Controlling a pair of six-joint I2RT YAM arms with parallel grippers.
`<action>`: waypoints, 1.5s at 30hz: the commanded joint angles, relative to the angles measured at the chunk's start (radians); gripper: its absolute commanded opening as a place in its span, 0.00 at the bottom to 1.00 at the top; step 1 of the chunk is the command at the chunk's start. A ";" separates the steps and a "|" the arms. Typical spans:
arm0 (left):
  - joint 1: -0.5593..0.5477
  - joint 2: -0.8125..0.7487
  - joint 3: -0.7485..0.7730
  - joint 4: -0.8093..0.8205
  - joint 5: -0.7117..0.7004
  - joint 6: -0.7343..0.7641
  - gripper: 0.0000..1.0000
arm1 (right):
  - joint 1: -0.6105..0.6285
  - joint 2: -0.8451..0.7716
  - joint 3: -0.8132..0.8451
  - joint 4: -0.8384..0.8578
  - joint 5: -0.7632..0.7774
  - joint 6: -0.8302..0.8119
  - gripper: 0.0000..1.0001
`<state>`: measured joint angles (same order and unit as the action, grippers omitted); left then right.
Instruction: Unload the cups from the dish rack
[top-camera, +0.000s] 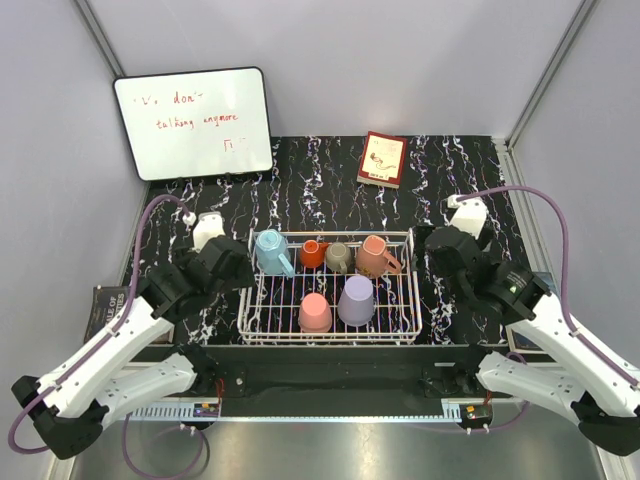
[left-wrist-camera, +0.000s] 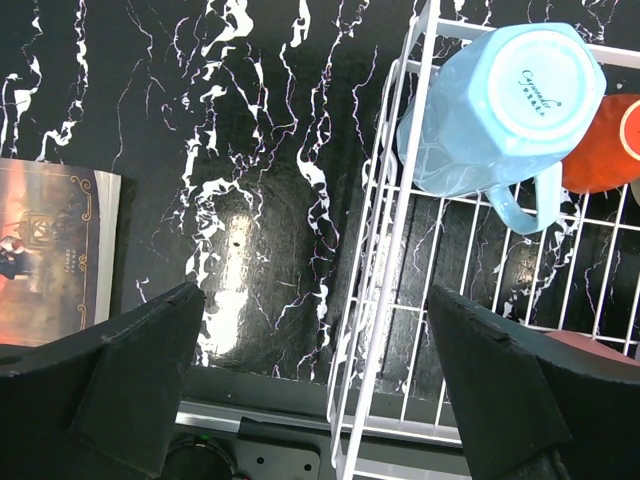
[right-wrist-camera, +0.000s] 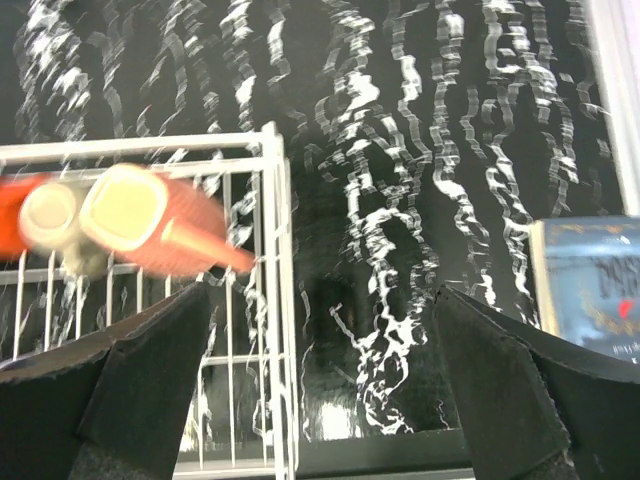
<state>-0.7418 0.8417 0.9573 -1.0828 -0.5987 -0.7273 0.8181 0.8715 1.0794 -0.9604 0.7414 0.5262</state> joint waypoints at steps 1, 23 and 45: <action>0.001 0.013 0.081 0.027 -0.049 0.028 0.99 | 0.003 -0.008 0.005 0.086 -0.160 -0.126 1.00; -0.001 0.191 0.166 0.081 0.016 0.088 0.99 | 0.231 0.299 0.131 0.112 -0.326 0.078 1.00; -0.001 0.198 0.120 0.098 0.071 0.077 0.99 | 0.314 0.437 0.063 0.092 -0.269 0.164 1.00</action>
<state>-0.7406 1.0279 1.0809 -1.0218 -0.5549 -0.6376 1.1240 1.2842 1.1507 -0.8680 0.4366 0.6647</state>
